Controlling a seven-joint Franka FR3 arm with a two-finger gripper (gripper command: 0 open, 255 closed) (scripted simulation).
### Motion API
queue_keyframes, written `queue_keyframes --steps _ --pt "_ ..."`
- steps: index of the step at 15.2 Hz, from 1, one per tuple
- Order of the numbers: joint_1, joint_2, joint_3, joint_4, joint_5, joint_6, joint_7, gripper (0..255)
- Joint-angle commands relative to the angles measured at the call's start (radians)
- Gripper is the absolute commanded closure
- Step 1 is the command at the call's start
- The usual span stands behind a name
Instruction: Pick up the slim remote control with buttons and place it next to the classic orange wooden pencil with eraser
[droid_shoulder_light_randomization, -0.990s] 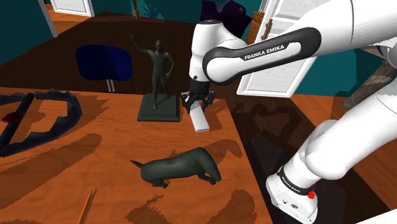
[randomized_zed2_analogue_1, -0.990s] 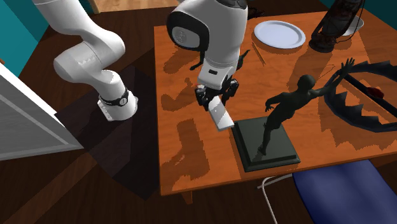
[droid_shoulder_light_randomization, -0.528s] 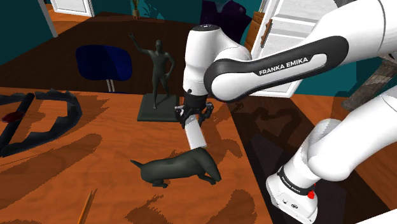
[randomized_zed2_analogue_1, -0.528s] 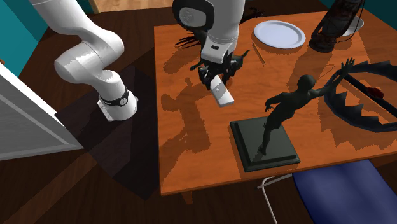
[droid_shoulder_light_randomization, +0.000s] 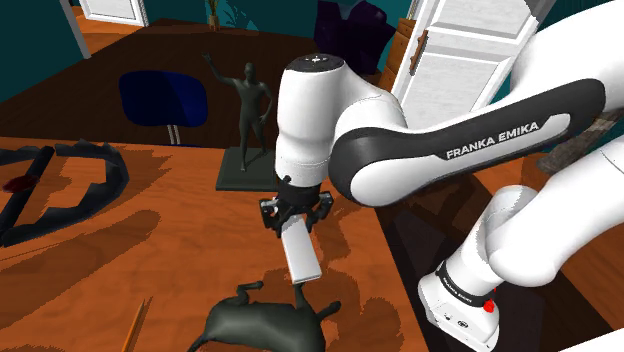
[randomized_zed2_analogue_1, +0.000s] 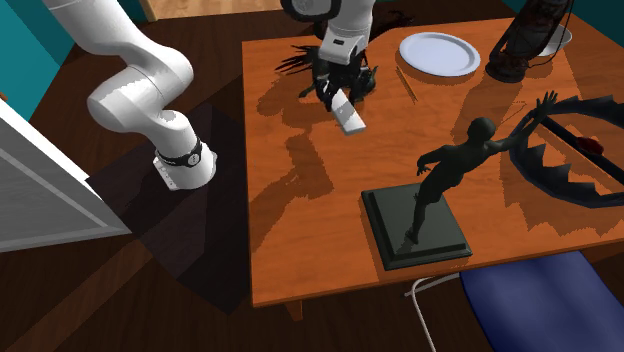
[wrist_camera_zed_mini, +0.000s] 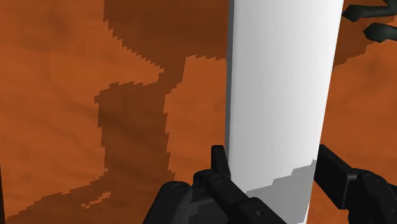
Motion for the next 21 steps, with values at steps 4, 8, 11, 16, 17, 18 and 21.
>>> queue_keyframes --steps 4,8,11,16,17,18,21 --pt "0.046 0.038 0.092 0.043 -0.001 -0.001 0.142 255" --pt "0.075 0.093 0.167 0.100 -0.026 -0.006 0.264 255" --pt "0.097 0.151 0.222 0.154 -0.063 -0.011 0.365 255" --pt "0.130 0.244 0.279 0.219 -0.135 -0.009 0.494 255" --pt "0.131 0.252 0.279 0.211 -0.142 0.004 0.499 255" --pt "0.132 0.260 0.280 0.203 -0.149 0.017 0.504 255" --pt "0.135 0.286 0.281 0.182 -0.172 0.056 0.521 255"
